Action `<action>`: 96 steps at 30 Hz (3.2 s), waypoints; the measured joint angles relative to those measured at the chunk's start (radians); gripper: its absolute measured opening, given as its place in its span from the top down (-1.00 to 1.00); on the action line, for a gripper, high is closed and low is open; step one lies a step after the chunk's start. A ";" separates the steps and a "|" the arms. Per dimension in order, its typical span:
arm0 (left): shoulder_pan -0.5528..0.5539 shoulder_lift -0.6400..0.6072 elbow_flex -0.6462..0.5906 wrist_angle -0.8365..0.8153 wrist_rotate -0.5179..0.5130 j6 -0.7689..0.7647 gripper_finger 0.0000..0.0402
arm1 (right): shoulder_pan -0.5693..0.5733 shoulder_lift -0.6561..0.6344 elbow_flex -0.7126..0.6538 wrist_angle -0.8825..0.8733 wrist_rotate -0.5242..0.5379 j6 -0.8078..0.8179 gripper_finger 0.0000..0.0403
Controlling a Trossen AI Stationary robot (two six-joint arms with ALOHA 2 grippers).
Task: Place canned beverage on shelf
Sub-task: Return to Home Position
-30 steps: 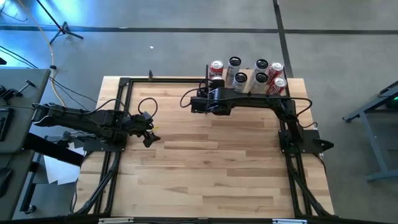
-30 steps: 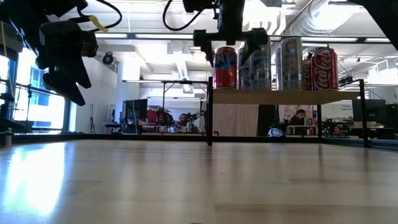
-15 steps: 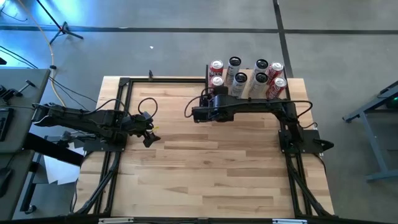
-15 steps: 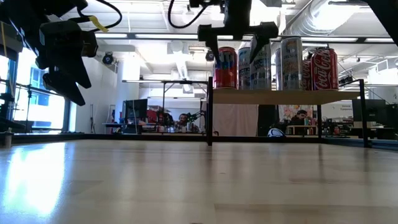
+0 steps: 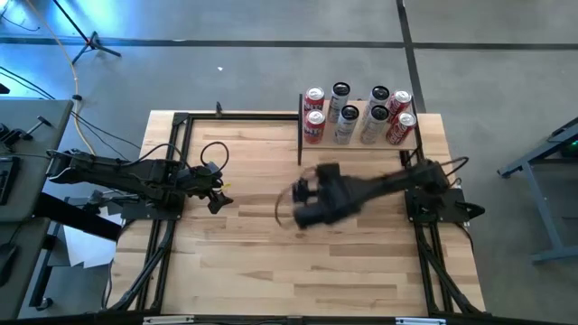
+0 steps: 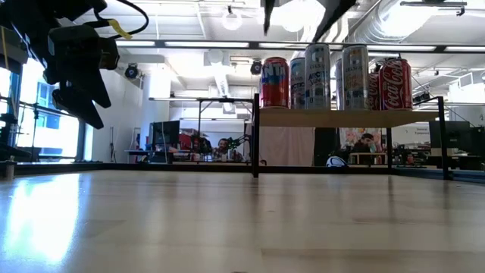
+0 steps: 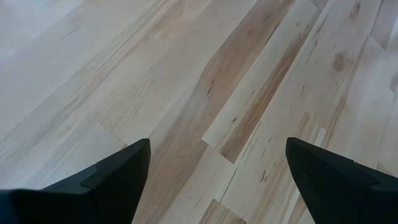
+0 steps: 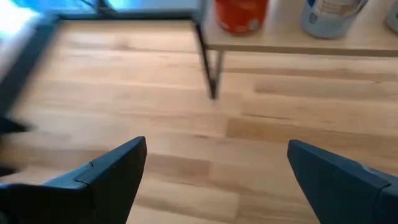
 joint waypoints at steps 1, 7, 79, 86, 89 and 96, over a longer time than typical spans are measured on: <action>0.000 0.000 0.000 0.001 0.000 0.000 -0.75 | 0.039 -0.007 0.000 0.000 0.041 0.025 -0.88; 0.000 0.000 0.000 0.001 0.000 0.000 -0.75 | 0.229 -0.014 -0.004 0.001 0.363 0.049 -0.88; 0.000 0.000 0.000 0.001 0.000 0.000 -0.75 | -0.049 -1.471 -1.654 1.775 -0.565 -1.707 -0.98; 0.000 0.000 0.000 0.001 0.000 0.000 -0.75 | -0.049 -1.608 -1.654 1.581 -0.612 -1.637 -0.98; 0.000 0.000 0.000 0.001 0.000 0.000 -0.75 | -0.049 -1.654 -1.654 1.531 -0.622 -1.637 -0.98; 0.000 0.000 0.000 0.001 0.000 0.000 -0.75 | -0.049 -1.713 -1.654 1.492 -0.619 -1.637 -0.98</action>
